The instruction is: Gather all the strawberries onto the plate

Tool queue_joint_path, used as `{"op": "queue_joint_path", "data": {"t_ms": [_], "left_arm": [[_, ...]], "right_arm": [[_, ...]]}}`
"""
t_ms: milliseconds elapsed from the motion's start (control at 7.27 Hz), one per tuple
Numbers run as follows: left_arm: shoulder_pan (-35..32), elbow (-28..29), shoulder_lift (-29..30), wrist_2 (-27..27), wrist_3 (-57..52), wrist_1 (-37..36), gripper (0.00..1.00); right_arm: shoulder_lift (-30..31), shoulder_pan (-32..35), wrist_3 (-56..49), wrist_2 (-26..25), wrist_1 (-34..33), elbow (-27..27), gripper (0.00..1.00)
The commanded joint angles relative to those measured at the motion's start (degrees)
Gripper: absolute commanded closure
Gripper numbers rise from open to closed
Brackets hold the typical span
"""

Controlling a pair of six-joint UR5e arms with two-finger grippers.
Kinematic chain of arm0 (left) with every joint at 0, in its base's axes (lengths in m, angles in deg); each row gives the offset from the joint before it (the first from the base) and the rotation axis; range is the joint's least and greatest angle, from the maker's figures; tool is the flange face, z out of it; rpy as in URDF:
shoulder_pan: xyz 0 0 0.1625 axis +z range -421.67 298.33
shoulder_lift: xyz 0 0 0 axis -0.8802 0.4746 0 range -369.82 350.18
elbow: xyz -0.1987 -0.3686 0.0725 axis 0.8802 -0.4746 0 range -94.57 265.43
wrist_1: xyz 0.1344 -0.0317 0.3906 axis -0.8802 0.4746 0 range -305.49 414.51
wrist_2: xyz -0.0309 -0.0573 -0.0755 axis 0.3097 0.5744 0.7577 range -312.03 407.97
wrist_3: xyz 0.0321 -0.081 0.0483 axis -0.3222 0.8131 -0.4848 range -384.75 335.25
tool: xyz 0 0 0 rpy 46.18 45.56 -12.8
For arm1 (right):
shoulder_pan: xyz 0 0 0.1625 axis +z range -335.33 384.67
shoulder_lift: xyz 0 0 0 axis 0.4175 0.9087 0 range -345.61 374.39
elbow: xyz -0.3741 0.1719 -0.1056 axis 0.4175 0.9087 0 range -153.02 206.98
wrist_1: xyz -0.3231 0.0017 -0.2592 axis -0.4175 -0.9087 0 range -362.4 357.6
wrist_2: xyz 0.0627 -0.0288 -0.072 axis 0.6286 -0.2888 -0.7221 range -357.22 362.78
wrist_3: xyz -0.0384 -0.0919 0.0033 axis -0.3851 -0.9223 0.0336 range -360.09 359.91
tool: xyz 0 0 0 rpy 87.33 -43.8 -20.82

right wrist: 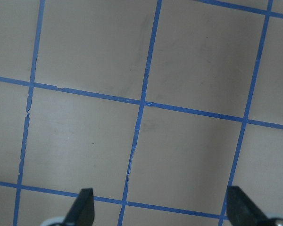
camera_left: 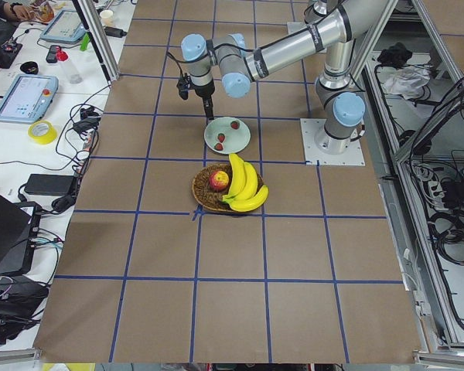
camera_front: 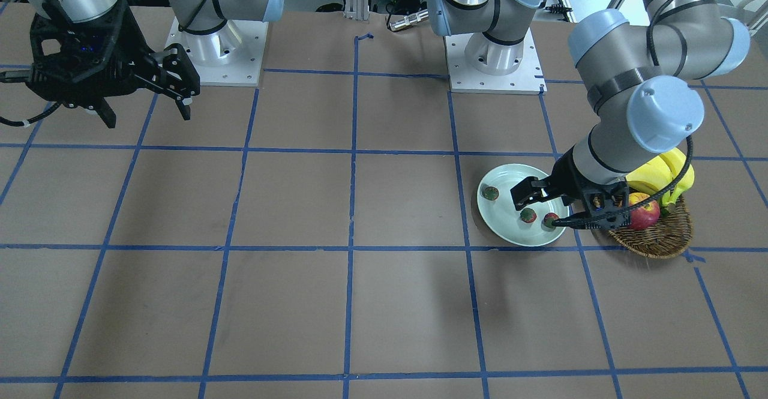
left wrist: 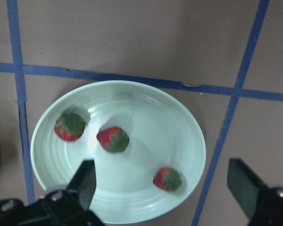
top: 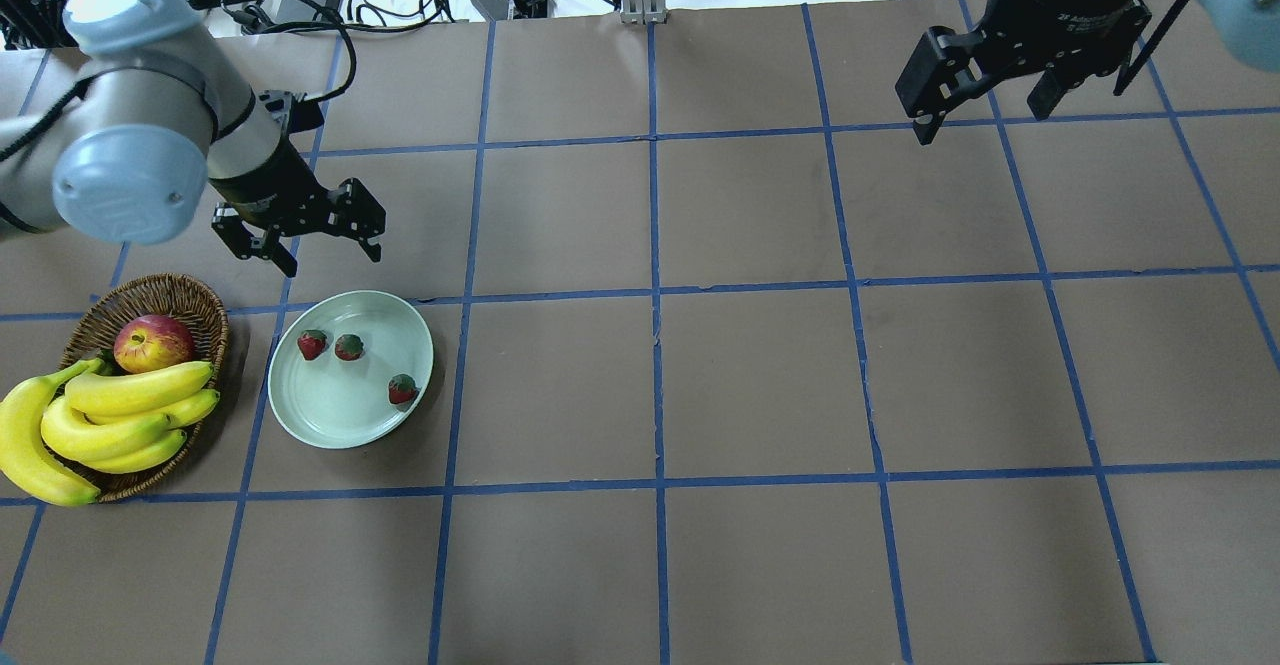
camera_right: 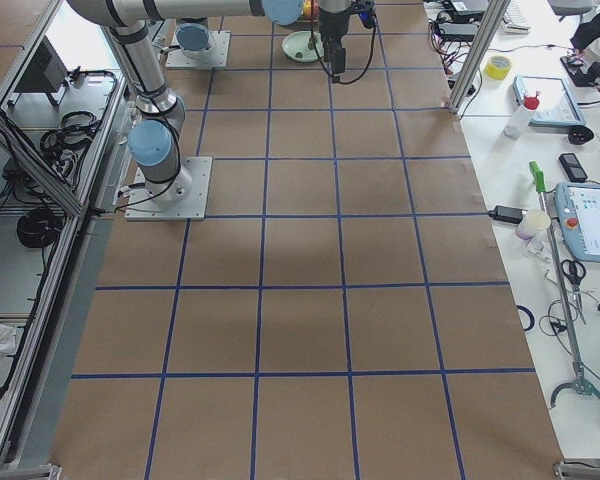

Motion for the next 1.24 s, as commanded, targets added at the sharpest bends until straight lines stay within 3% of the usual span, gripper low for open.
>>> {"op": "queue_joint_path", "data": {"t_ms": [0, 275, 688, 1100], "left_arm": [[-0.2, 6.5, -3.9, -0.2, -2.0, 7.8, 0.0], [-0.9, 7.4, -8.6, -0.3, -2.1, 11.5, 0.0], [-5.6, 7.7, -11.9, -1.4, 2.2, 9.9, 0.0], [-9.5, 5.9, -12.7, -3.2, 7.6, 10.3, 0.0]], "right_arm": [[0.0, 0.0, 0.0, 0.0, 0.0, 0.0, 0.0], [0.0, 0.0, 0.0, 0.0, 0.0, 0.0, 0.0], [0.0, 0.1, 0.0, 0.0, 0.0, 0.0, 0.0], [0.0, 0.0, 0.0, 0.0, 0.0, 0.0, 0.0]]}}
